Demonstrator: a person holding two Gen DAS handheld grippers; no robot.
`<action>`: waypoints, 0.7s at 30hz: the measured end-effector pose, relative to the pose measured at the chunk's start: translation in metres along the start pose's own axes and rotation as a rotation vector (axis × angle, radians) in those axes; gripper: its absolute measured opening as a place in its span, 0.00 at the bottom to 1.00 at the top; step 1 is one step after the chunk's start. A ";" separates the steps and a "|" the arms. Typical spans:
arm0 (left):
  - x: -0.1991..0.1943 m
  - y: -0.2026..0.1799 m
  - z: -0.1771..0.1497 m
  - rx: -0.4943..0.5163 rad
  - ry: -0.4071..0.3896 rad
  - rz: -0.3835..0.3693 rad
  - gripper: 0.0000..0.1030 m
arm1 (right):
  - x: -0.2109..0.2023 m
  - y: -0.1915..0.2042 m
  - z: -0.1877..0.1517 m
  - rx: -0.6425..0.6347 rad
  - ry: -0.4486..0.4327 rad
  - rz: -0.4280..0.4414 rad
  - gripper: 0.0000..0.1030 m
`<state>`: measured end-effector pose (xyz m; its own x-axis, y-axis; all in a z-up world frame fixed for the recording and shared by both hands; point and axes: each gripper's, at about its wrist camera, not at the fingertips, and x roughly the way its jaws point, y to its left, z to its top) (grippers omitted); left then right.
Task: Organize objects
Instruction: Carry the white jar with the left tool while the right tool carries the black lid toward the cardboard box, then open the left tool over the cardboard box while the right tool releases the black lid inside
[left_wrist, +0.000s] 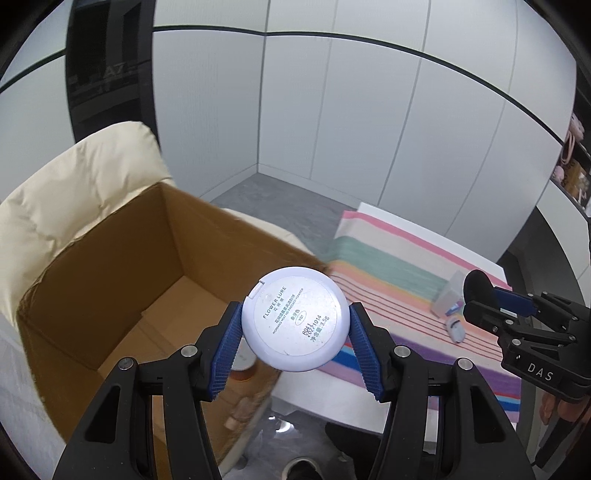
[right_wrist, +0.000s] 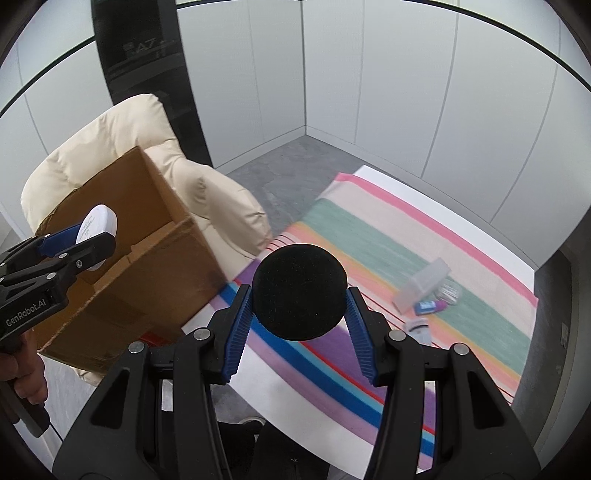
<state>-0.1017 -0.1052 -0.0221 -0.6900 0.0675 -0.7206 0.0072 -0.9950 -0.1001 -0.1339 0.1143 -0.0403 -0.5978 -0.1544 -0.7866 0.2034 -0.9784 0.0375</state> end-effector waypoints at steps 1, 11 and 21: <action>-0.001 0.006 -0.001 -0.008 0.000 0.006 0.57 | 0.001 0.005 0.001 -0.006 0.000 0.005 0.51; -0.014 0.043 -0.014 -0.052 0.005 0.072 0.57 | 0.009 0.049 0.009 -0.065 0.000 0.053 0.51; -0.030 0.083 -0.029 -0.085 0.012 0.115 0.57 | 0.017 0.102 0.016 -0.131 0.003 0.109 0.51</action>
<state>-0.0591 -0.1876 -0.0291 -0.6725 -0.0451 -0.7387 0.1470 -0.9864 -0.0736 -0.1358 0.0101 -0.0393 -0.5644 -0.2582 -0.7841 0.3664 -0.9295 0.0423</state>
